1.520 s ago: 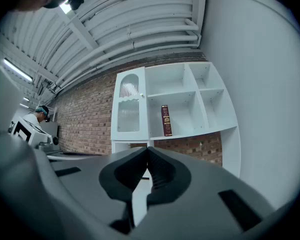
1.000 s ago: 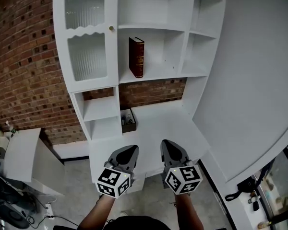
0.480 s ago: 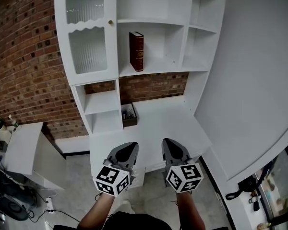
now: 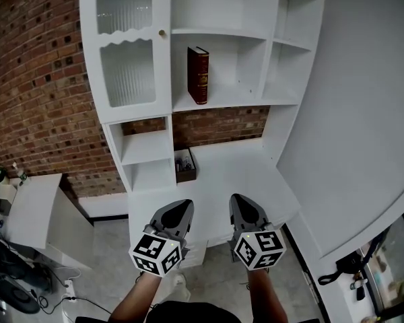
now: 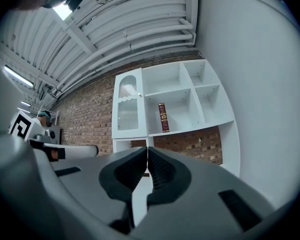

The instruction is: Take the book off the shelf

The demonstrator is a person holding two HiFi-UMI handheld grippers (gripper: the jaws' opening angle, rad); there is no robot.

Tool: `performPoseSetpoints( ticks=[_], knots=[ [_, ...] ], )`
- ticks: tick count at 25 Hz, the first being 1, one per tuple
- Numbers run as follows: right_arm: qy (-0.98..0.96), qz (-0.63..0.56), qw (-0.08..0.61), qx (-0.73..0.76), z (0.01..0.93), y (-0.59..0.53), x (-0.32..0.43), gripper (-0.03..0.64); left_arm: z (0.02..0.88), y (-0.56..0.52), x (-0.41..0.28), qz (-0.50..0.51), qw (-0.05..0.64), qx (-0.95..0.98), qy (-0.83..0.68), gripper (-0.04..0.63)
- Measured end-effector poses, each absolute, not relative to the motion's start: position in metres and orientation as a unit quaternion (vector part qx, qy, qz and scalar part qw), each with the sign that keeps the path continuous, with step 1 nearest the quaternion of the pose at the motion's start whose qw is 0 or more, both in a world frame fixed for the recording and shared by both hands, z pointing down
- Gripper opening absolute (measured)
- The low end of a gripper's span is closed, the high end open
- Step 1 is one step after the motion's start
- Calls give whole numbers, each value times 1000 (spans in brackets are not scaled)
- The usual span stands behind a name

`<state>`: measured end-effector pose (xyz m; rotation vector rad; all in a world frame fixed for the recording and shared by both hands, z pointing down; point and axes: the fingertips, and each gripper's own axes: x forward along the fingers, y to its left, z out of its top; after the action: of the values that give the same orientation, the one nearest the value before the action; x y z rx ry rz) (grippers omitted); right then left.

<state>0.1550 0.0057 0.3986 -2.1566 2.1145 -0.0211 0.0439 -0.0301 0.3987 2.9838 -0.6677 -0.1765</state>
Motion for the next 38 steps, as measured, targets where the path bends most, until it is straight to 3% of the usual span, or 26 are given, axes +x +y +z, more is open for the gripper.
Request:
performPoseSetpoints(
  ticks=[38],
  knots=[
    [671, -1, 42, -741, 374, -196, 193, 20, 374, -234, 82, -79, 68, 980, -167, 17]
  ],
)
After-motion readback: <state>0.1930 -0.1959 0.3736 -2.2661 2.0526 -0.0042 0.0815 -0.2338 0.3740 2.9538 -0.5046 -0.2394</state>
